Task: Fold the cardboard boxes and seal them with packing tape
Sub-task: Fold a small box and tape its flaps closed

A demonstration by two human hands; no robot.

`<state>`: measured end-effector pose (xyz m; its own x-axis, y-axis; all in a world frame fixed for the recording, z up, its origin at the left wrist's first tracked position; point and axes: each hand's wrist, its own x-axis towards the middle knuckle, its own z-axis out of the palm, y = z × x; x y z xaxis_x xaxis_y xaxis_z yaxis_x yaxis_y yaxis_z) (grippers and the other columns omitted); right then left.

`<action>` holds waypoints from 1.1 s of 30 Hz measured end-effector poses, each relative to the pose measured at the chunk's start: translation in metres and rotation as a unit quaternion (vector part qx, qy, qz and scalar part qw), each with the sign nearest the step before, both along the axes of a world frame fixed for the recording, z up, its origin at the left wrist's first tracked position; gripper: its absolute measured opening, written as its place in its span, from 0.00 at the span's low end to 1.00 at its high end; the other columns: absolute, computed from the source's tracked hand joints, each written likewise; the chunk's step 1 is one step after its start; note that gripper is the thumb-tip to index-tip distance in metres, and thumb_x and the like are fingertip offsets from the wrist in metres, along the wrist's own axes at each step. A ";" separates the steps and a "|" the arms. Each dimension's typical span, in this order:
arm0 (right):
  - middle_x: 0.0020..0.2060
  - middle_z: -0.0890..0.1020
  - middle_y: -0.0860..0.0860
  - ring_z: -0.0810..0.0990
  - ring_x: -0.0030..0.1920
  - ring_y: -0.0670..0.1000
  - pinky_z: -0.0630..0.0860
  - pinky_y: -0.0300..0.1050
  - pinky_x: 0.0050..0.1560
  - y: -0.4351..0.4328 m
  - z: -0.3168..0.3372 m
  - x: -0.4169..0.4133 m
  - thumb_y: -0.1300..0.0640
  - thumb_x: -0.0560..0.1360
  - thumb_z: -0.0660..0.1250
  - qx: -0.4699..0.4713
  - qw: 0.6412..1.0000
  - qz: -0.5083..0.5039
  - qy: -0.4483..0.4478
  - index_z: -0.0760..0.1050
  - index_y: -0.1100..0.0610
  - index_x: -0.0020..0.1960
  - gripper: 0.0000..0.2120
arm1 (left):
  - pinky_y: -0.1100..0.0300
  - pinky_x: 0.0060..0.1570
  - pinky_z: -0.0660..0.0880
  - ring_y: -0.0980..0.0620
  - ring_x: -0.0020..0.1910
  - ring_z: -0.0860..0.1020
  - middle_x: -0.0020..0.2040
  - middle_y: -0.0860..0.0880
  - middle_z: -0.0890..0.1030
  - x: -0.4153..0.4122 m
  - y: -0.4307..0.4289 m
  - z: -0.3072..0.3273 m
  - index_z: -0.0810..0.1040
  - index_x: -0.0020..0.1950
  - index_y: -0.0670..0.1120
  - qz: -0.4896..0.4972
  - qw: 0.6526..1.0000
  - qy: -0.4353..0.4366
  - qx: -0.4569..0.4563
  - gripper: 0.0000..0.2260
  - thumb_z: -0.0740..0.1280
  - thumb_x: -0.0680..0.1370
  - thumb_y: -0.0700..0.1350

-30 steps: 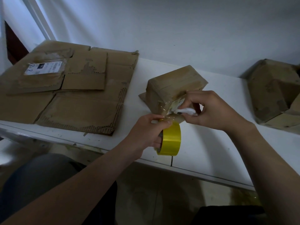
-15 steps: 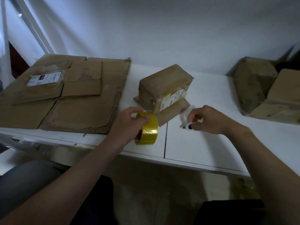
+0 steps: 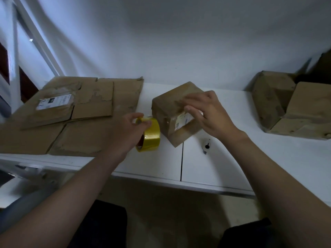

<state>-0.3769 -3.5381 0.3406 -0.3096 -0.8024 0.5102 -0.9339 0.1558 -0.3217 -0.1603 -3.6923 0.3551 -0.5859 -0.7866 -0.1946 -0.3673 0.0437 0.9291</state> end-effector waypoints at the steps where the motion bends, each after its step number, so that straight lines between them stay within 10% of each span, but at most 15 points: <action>1: 0.67 0.78 0.44 0.72 0.62 0.55 0.67 0.49 0.64 -0.008 -0.003 -0.001 0.41 0.84 0.54 0.011 1.000 0.007 0.018 0.79 0.45 0.67 0.20 | 0.42 0.59 0.79 0.44 0.60 0.77 0.68 0.48 0.74 -0.002 -0.004 0.002 0.76 0.68 0.53 0.003 1.000 0.004 -0.008 0.19 0.72 0.78 0.50; 20: 0.74 0.70 0.37 0.69 0.62 0.53 0.61 0.51 0.61 -0.047 -0.055 -0.013 0.35 0.67 0.76 0.030 0.995 -0.035 0.086 0.72 0.36 0.72 0.35 | 0.43 0.56 0.80 0.48 0.55 0.80 0.53 0.58 0.76 -0.032 -0.045 -0.018 0.78 0.61 0.56 0.009 0.999 0.021 -0.022 0.15 0.74 0.76 0.50; 33: 0.64 0.78 0.47 0.72 0.62 0.58 0.63 0.63 0.67 -0.074 -0.067 0.029 0.33 0.76 0.62 -0.023 0.981 -0.166 0.101 0.78 0.53 0.56 0.24 | 0.42 0.56 0.80 0.46 0.59 0.79 0.62 0.50 0.77 -0.024 -0.046 -0.019 0.79 0.62 0.58 0.009 1.000 0.022 -0.016 0.23 0.74 0.67 0.58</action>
